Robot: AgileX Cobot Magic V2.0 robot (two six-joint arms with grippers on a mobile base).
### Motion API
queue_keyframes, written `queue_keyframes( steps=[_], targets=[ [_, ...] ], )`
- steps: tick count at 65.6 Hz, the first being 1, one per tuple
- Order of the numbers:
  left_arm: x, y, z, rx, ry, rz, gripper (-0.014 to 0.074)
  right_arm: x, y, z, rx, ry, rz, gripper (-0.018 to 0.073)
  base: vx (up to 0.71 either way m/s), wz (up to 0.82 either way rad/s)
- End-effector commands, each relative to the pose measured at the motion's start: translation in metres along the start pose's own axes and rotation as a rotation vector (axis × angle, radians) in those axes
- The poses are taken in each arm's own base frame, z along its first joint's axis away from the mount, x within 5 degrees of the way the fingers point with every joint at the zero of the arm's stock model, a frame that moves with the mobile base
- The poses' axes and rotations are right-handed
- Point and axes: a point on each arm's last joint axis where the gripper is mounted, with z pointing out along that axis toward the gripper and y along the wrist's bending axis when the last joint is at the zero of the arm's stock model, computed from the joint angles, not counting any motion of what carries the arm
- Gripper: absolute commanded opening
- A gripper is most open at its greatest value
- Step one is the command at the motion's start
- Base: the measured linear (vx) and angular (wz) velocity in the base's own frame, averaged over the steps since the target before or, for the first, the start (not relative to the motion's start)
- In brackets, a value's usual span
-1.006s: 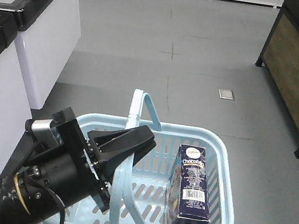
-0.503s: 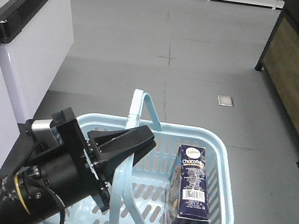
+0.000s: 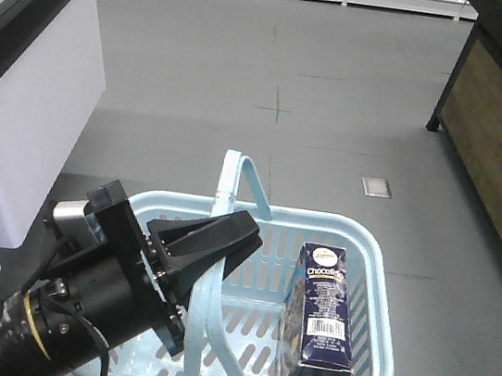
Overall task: Left arm holds basket, right arm returns cookies
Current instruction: 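Drive the base toward the drink shelves holding the basket in the left gripper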
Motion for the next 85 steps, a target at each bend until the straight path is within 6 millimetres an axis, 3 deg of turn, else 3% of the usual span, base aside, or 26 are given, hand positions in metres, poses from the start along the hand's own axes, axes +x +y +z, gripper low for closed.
queue_keyframes(
  steps=[1,85],
  targets=[
    [0.0068,-0.028,0.0019,0.187,0.04,0.0,-0.0003,-0.0013,0.0006,-0.0002,-0.006,-0.069,-0.014,-0.0006,0.33,-0.05],
    [0.0068,-0.028,0.0019,0.187,0.04,0.0,-0.0003,-0.0012,0.0006,-0.0001,-0.006,-0.067,-0.015,-0.0006,0.43,0.0]
  ],
)
